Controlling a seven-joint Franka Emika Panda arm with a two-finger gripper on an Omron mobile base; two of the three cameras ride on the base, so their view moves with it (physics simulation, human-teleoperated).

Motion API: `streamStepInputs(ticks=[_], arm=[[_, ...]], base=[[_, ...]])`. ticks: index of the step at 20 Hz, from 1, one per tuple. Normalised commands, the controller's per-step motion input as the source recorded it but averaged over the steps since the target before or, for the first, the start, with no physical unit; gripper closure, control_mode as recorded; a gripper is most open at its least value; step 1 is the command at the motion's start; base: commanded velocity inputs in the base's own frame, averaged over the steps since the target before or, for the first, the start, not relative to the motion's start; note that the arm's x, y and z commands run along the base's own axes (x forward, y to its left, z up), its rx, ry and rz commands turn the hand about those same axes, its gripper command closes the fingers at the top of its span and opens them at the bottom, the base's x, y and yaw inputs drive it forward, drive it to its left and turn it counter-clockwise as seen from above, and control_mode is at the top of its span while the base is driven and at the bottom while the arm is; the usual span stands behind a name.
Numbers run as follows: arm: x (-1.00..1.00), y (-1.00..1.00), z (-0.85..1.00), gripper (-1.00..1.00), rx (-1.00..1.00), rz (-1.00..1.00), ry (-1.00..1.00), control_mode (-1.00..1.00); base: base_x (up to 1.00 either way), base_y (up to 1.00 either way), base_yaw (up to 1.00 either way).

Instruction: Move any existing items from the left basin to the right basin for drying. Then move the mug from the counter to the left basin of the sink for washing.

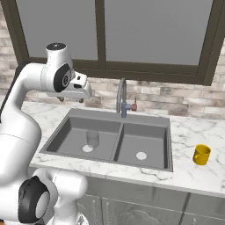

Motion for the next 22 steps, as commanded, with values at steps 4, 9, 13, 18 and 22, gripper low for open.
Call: streamStepInputs(ticks=[4, 9, 13, 18, 22], arm=[[0.0, 0.0, 0.0, -1.0, 0.0, 0.0, 0.0, 1.0], [0.0, 0.0, 0.0, -1.0, 0.0, 0.0, 0.0, -1.0], [0.0, 0.0, 0.0, -1.0, 0.0, 0.0, 0.0, -1.0], [0.0, -0.01, -0.04, -1.0, 0.0, 0.0, 0.0, -1.0], [-0.03, -0.1, -0.12, -1.0, 0.01, 0.0, 0.0, -1.0]], base=[[0.0, 0.0, 0.0], [0.0, 0.0, 0.0], [0.0, 0.0, 0.0], [0.0, 0.0, 0.0], [0.0, 0.0, 0.0]])
